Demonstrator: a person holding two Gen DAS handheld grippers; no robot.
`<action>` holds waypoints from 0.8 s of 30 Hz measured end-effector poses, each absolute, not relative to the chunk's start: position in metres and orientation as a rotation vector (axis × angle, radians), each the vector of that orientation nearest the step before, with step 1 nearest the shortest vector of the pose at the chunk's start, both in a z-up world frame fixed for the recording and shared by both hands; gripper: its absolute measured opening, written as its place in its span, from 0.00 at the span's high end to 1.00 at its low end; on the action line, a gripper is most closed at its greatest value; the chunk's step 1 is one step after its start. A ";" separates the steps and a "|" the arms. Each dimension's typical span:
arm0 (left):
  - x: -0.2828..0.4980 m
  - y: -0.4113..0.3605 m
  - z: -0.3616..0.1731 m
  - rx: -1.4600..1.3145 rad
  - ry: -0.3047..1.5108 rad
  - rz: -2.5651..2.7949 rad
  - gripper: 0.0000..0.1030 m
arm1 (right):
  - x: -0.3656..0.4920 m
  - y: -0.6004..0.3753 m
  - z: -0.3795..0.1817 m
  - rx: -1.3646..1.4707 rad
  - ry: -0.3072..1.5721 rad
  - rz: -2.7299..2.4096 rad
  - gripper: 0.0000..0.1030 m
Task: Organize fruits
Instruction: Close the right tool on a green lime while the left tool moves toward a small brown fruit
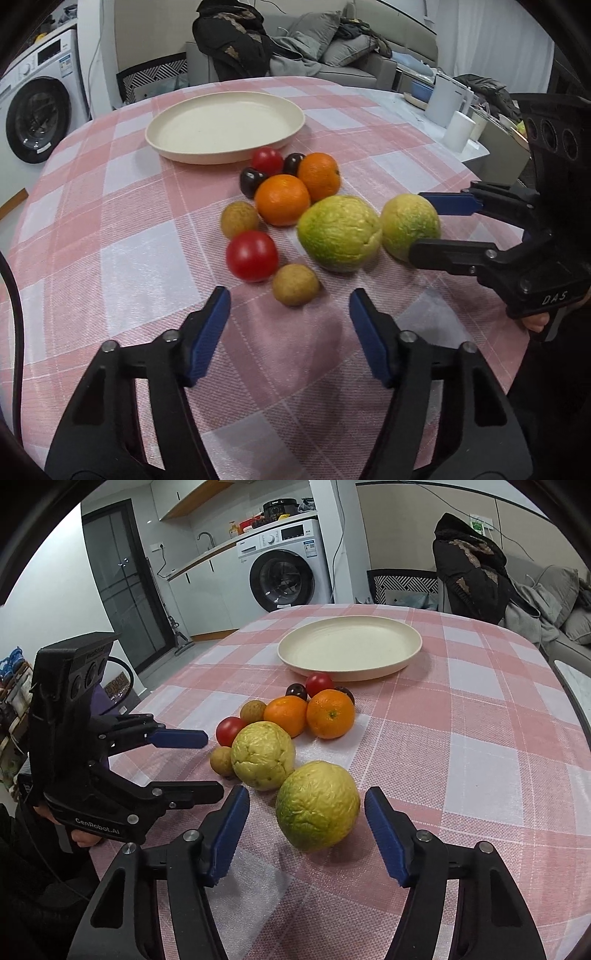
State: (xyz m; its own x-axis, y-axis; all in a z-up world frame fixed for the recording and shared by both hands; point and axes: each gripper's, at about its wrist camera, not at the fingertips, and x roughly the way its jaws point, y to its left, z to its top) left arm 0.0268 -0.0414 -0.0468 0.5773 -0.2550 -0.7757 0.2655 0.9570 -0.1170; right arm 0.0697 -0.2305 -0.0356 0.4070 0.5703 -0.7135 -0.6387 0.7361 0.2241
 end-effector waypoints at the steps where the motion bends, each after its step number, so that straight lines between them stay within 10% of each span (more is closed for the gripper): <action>1: 0.026 -0.043 -0.047 0.007 0.912 -0.314 0.49 | 0.070 -0.230 -0.036 -0.089 0.862 0.765 0.34; 24: 0.032 -0.040 -0.047 -0.013 0.915 -0.328 0.77 | 0.070 -0.226 -0.043 -0.116 0.893 0.746 0.53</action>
State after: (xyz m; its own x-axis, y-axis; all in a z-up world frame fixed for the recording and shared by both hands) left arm 0.0321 -0.0403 -0.0472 0.5641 -0.2840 -0.7754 0.2733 0.9503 -0.1492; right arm 0.0701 -0.2259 -0.0425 0.3965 0.5410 -0.7417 -0.6337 0.7459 0.2052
